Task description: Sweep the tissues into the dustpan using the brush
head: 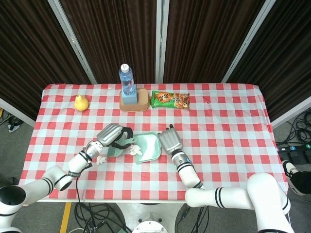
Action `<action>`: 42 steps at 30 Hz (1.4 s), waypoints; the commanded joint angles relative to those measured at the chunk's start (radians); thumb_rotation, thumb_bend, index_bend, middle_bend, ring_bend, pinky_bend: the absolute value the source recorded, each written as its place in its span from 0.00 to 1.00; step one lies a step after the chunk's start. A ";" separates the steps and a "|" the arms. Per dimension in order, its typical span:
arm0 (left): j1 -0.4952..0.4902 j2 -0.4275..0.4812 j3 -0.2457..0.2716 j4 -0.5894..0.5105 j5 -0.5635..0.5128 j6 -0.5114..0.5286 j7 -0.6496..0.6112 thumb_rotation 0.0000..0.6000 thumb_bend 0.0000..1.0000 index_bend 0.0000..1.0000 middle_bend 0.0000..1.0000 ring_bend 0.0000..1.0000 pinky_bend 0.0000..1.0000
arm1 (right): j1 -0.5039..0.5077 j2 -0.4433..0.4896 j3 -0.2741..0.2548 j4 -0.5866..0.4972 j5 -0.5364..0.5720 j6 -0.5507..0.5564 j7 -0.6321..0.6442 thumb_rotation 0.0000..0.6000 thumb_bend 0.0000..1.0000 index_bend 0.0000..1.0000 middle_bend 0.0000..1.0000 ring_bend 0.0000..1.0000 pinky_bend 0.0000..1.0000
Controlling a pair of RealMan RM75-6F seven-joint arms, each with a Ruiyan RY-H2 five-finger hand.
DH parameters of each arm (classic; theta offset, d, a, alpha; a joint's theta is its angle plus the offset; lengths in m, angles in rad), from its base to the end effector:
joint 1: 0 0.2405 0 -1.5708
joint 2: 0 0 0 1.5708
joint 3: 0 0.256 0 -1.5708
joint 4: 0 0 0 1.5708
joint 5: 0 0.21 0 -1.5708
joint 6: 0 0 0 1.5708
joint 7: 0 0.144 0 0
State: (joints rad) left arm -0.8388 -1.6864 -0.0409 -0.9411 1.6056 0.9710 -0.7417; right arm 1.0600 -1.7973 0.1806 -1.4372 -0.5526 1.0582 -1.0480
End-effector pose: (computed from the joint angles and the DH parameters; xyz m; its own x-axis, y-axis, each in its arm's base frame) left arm -0.1682 0.3793 -0.0397 0.1140 0.4762 0.8719 0.8826 -0.4515 0.1311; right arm -0.0651 -0.3457 -0.0906 0.7646 -0.2319 0.6014 -0.6360 -0.4230 0.6454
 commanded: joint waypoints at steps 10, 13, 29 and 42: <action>-0.033 0.059 -0.013 -0.143 0.006 0.030 -0.129 1.00 0.41 0.54 0.56 0.80 0.94 | 0.002 -0.022 -0.001 0.061 -0.023 -0.051 0.065 1.00 0.47 0.67 0.58 0.35 0.21; -0.016 0.096 -0.016 -0.177 -0.009 0.049 -0.123 1.00 0.41 0.54 0.56 0.80 0.94 | 0.002 -0.030 -0.002 0.080 -0.039 -0.073 0.090 1.00 0.47 0.67 0.58 0.35 0.21; 0.230 0.222 0.022 -0.414 -0.226 0.146 0.329 1.00 0.42 0.54 0.56 0.80 0.94 | 0.016 0.001 -0.017 0.066 -0.081 -0.109 0.117 1.00 0.47 0.68 0.58 0.35 0.21; 0.268 0.097 -0.023 -0.363 -0.272 0.161 0.492 1.00 0.41 0.54 0.56 0.80 0.94 | 0.027 -0.006 -0.025 0.066 -0.072 -0.106 0.113 1.00 0.47 0.69 0.58 0.35 0.21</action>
State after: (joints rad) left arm -0.5681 -1.5789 -0.0548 -1.3141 1.3343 1.1347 -0.2507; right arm 1.0872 -1.8036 0.1556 -1.3714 -0.6253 0.9521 -0.9344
